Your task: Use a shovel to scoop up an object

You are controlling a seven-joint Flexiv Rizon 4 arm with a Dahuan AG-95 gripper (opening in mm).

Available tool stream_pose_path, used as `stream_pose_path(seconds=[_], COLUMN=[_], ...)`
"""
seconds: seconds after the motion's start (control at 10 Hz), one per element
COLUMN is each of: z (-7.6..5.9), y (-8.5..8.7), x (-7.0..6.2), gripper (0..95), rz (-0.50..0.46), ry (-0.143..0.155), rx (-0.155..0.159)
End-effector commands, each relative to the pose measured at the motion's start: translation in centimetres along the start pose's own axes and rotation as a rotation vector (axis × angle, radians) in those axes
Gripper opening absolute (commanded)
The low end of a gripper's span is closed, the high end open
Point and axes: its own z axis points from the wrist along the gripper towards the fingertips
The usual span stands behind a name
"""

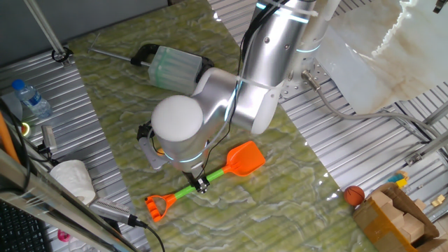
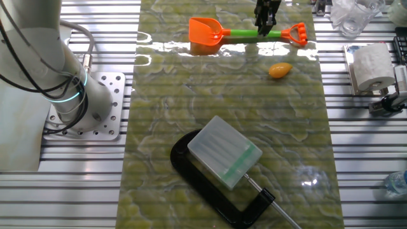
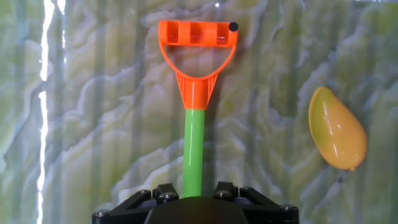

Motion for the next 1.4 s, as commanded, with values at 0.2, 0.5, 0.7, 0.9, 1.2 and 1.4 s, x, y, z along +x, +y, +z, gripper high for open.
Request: stream_pose_path(seconds=[0.2, 0.5, 0.7, 0.9, 1.2, 1.4], z=[0.08, 0.41, 0.35, 0.4, 0.76, 0.87], y=[0.1, -0.16, -0.5, -0.38, -0.19, -0.18], x=[-0.27, -0.37, -0.6, -0.56, -0.44, -0.41], gripper=[38.0, 38.0, 38.0, 38.0, 38.0, 38.0], rz=[0.006, 0.04, 0.037, 0.044, 0.043, 0.046], ry=[0.0, -0.003, -0.001, 0.009, 0.004, 0.004], rx=[-0.001, -0.001, -0.008, -0.012, -0.013, -0.012])
